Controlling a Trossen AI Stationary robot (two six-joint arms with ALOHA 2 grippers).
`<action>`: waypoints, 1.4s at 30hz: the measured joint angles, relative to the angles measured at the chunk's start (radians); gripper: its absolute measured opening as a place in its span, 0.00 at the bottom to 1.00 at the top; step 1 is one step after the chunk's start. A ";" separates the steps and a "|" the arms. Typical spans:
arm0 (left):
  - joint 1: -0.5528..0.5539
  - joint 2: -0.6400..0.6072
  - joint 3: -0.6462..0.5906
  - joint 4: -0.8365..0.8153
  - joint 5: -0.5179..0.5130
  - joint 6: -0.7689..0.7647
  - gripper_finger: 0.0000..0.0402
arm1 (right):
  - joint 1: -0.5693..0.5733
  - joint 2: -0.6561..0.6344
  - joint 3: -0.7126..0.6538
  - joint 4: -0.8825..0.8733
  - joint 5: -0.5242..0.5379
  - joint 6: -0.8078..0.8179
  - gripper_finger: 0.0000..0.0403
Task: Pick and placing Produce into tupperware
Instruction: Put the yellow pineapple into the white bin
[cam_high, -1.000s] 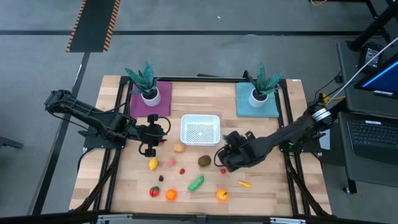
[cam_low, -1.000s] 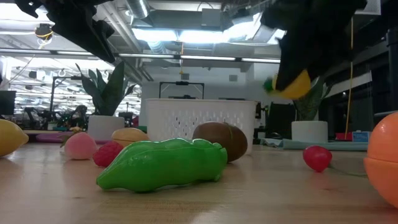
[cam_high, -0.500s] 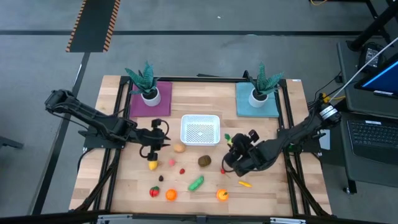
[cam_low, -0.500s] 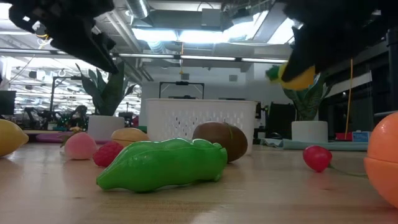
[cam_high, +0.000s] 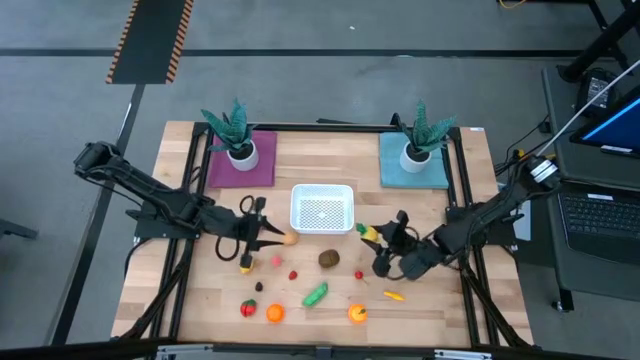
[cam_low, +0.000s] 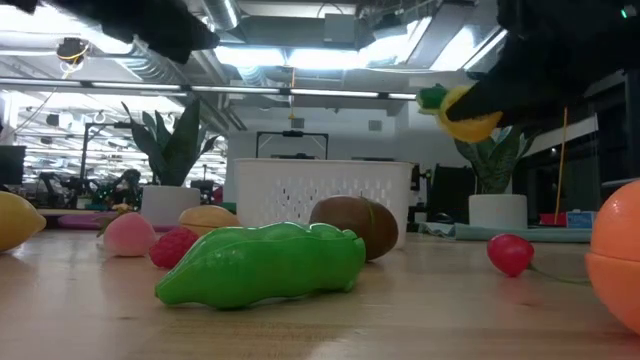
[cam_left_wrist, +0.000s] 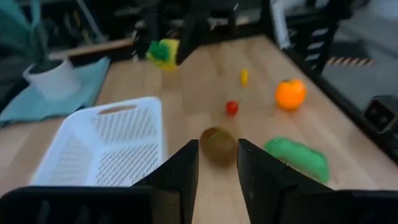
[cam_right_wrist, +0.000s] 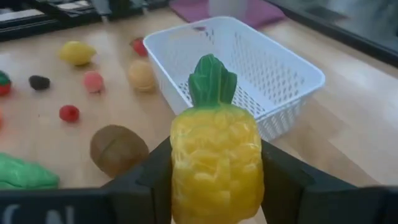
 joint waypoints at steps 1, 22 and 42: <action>0.005 0.001 -0.030 0.058 0.010 0.002 0.25 | 0.000 -0.015 -0.032 0.071 -0.010 -0.044 0.43; 0.166 0.001 -0.208 0.424 0.126 0.018 0.09 | -0.156 -0.109 -0.441 0.961 -0.421 -0.526 0.43; 0.300 0.001 -0.208 0.373 0.039 0.018 0.04 | -0.357 -0.108 -0.381 0.844 -0.412 -0.497 0.43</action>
